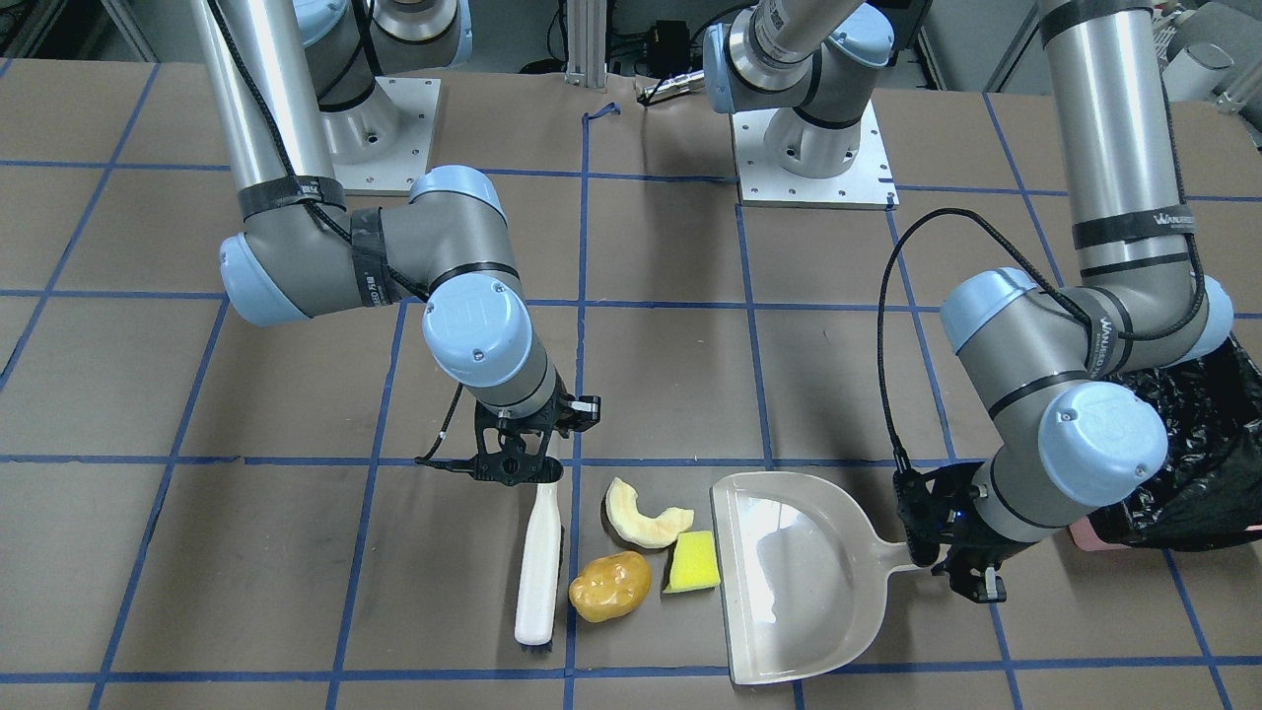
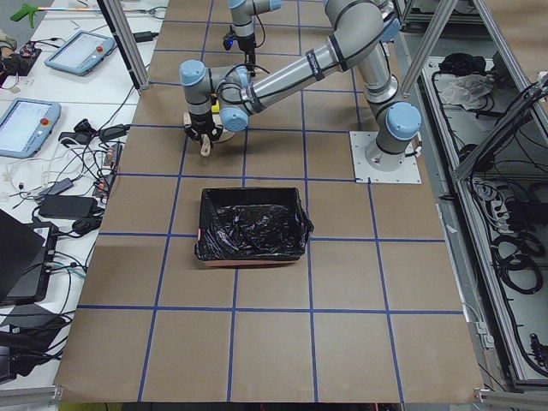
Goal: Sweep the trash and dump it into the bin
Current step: 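Move the brush with the right gripper behind the sponge, potato and peel, then sweep the items with the brush toward the dustpan held by the left gripper, then brush the remaining peel into the dustpan with the right gripper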
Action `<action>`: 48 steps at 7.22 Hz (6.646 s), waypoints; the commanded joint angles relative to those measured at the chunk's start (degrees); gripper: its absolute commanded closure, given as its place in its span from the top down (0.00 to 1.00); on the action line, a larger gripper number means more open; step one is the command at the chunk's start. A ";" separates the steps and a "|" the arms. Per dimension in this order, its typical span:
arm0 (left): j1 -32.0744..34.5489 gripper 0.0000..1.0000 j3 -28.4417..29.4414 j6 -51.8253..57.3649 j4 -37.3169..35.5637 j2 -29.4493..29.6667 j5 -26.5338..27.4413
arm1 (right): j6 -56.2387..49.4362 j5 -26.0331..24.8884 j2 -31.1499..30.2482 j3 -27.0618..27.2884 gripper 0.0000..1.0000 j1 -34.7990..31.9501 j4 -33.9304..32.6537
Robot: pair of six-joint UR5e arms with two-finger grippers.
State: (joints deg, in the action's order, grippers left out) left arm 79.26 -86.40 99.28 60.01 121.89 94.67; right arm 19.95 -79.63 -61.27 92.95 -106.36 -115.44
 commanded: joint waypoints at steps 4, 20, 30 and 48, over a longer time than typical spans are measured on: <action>0.02 0.19 0.00 0.04 -0.07 0.02 0.61 | 8.06 1.92 3.78 -5.21 0.00 -4.64 -0.13; 0.02 0.18 0.00 0.04 -0.16 0.02 0.52 | 31.19 12.73 13.29 -22.18 0.00 -16.95 -3.56; 0.02 0.18 0.09 0.13 -0.16 0.02 0.52 | 34.54 13.46 8.37 -21.75 0.00 -17.92 1.43; 0.02 0.18 0.00 0.22 -0.07 -0.16 0.52 | 24.96 3.96 -2.09 -11.82 0.00 -10.19 13.66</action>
State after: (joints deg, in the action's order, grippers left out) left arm 79.28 -86.39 99.49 59.94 121.66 95.11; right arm 45.95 -75.63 -62.99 81.06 -117.43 -103.34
